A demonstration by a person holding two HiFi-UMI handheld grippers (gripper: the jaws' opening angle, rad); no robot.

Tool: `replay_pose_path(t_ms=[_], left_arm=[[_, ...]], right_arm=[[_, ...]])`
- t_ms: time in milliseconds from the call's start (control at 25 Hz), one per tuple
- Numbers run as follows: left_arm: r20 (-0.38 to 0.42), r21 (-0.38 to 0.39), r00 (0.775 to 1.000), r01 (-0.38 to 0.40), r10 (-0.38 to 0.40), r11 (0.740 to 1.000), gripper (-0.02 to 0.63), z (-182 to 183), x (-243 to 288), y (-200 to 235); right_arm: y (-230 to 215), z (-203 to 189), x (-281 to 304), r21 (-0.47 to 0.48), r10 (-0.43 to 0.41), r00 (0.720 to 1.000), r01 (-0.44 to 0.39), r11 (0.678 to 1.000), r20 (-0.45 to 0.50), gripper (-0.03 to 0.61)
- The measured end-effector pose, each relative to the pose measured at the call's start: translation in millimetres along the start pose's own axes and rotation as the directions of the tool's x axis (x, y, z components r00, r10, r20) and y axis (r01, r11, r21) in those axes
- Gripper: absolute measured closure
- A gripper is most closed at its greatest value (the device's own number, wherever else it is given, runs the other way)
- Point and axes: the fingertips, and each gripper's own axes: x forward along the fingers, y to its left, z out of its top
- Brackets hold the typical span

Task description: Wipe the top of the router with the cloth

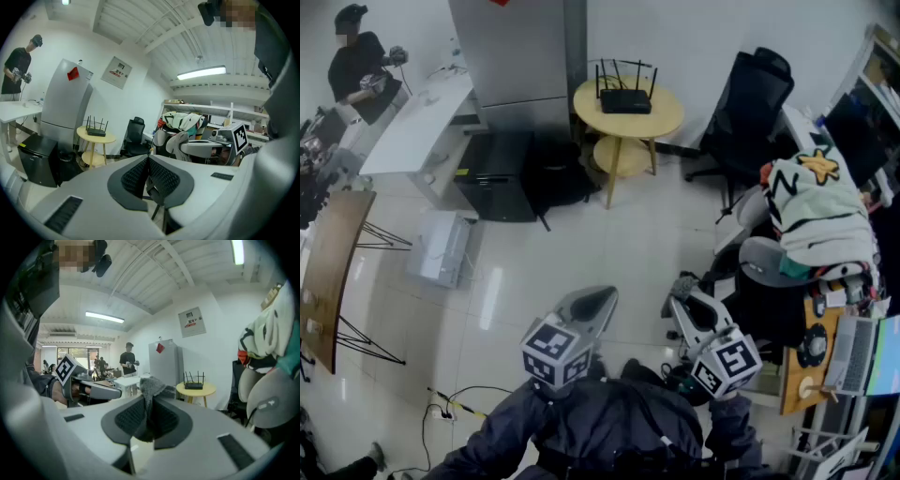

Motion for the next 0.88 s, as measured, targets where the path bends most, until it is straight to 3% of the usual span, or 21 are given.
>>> replay_pose_path(t_ms=[400, 600, 880], left_arm=[[-0.001, 0.003, 1.000, -0.017, 0.017, 1.000, 0.612, 28, 63, 44], [0.005, 0.003, 0.999, -0.034, 0.034, 0.999, 0.612, 51, 125, 83], [0.019, 0.006, 0.999, -0.049, 0.049, 0.999, 0.612, 113, 229, 129]], right_arm=[[-67, 25, 60, 0.002, 0.004, 1.000, -0.004, 1.000, 0.022, 0.506], [-122, 34, 115, -0.001, 0.007, 0.999, -0.007, 1.000, 0.032, 0.506], [-206, 69, 181, -0.006, 0.020, 0.998, -0.020, 1.000, 0.054, 0.506]])
